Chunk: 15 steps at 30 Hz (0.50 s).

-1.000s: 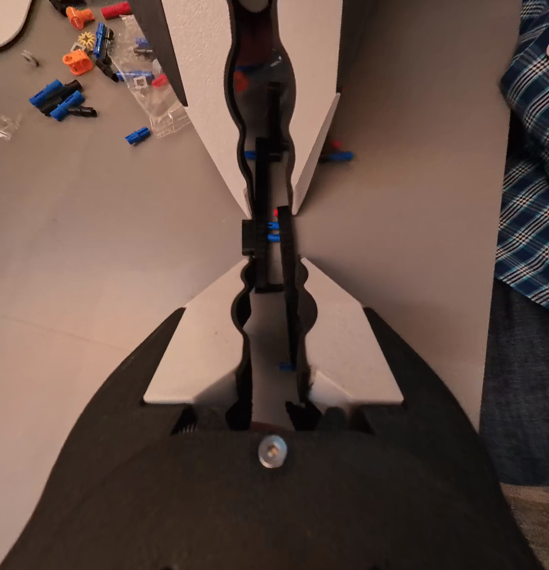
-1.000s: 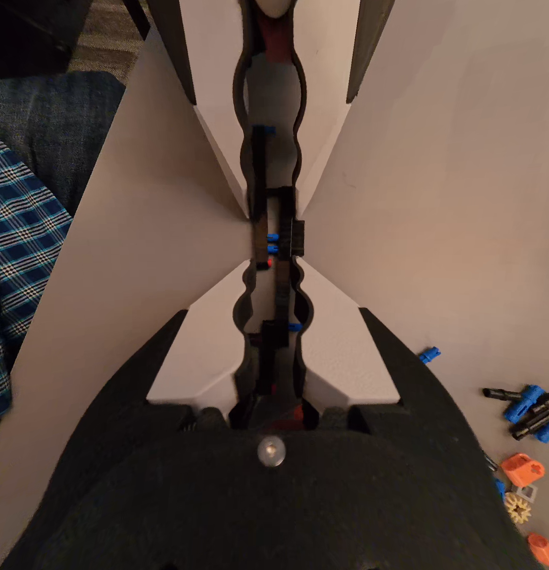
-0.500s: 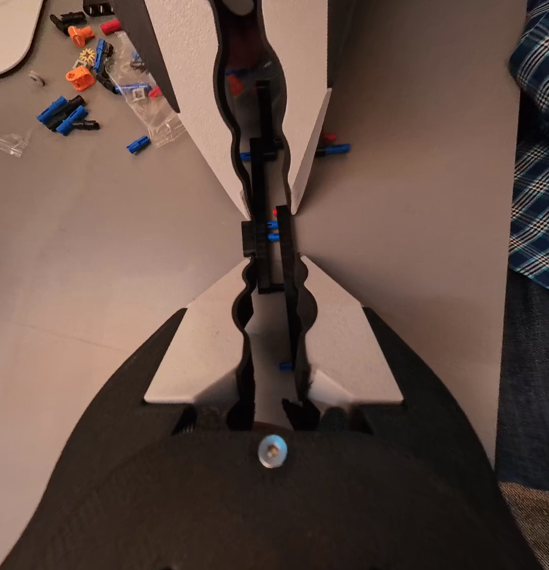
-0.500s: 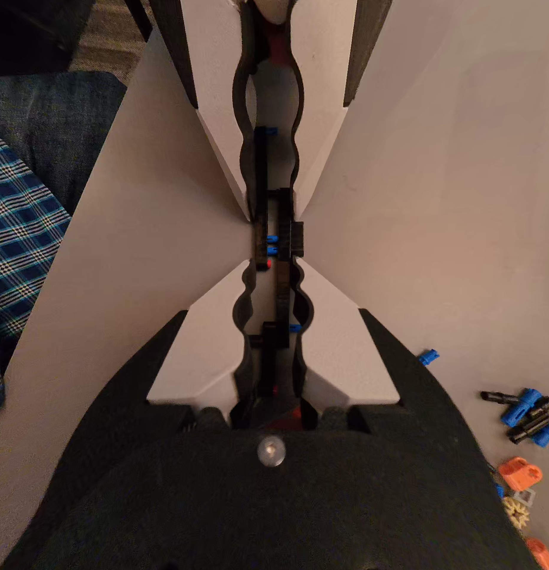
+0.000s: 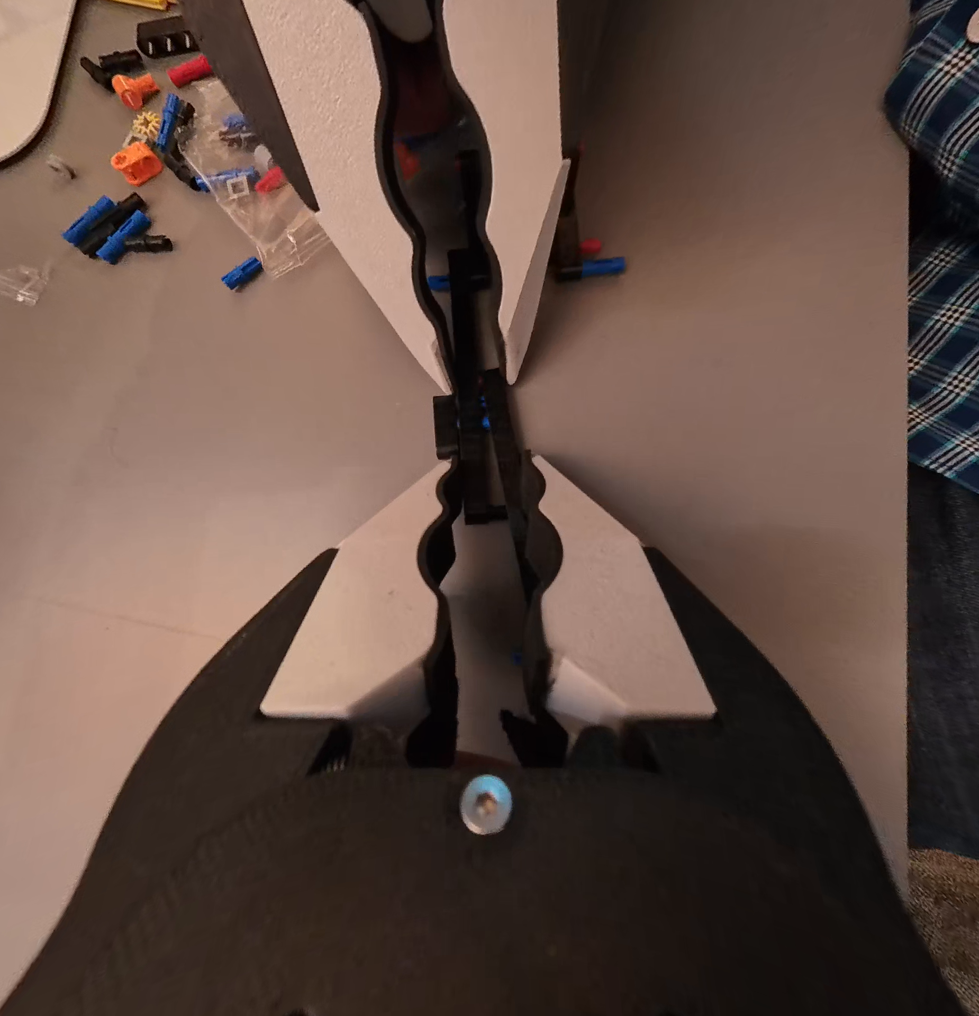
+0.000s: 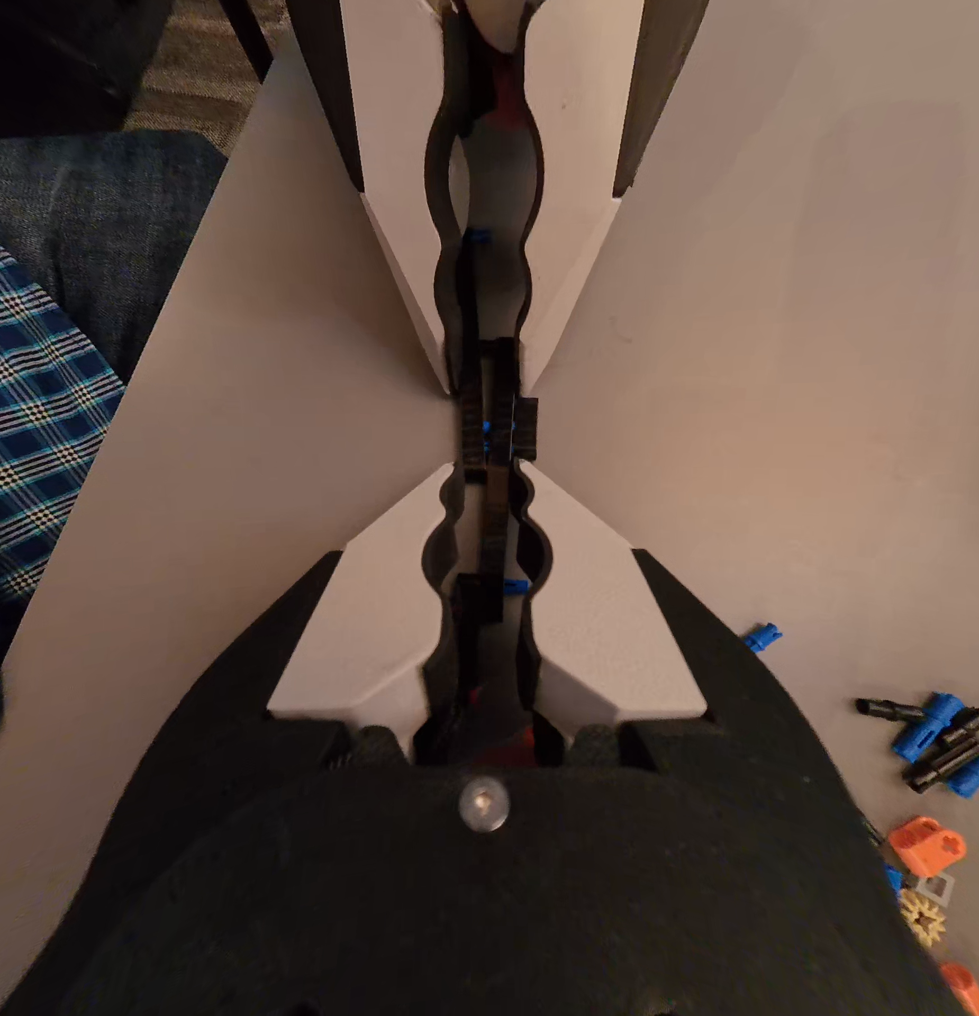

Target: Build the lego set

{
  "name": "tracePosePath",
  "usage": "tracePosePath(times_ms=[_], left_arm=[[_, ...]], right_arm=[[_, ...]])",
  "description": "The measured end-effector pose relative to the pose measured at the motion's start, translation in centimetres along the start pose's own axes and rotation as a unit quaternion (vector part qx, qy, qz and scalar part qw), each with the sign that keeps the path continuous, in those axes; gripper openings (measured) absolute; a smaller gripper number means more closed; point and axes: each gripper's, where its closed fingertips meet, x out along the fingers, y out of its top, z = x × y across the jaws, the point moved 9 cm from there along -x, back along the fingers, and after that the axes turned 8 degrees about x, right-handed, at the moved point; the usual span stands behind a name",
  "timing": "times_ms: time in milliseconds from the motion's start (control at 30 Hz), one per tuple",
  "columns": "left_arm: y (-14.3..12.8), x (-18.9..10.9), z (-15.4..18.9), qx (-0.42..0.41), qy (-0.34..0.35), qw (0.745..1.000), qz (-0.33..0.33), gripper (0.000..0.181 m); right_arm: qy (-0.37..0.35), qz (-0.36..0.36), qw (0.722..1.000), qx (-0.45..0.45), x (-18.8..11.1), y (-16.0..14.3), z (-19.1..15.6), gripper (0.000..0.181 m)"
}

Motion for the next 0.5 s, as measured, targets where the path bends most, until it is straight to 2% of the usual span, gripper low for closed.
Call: tracePosePath(times_ms=[33, 300, 367, 433, 500], left_arm=[[-0.04, 0.01, 0.02, -0.002, 0.001, 1.000, 0.003, 0.020], [0.11, 0.06, 0.00, -0.007, 0.002, 1.000, -0.001, 0.020], [0.19, 0.11, 0.05, -0.006, 0.005, 1.000, -0.002, 0.020], [0.22, 0.14, 0.07, -0.009, 0.007, 1.000, -0.001, 0.020], [0.29, 0.18, 0.11, -0.008, 0.010, 1.000, -0.002, 0.020]], right_arm=[[0.001, 0.001, 1.000, 0.002, 0.00, -0.01, 0.02, 0.014], [0.000, -0.004, 1.000, -0.003, -0.13, 0.05, 0.03, 0.014], [-0.017, 0.000, 1.000, -0.001, -0.22, 0.13, 0.04, 0.026], [-0.020, 0.000, 1.000, 0.005, -0.39, 0.23, 0.06, 0.027], [-0.037, 0.006, 0.999, 0.000, -0.50, 0.34, 0.23, 0.037]])
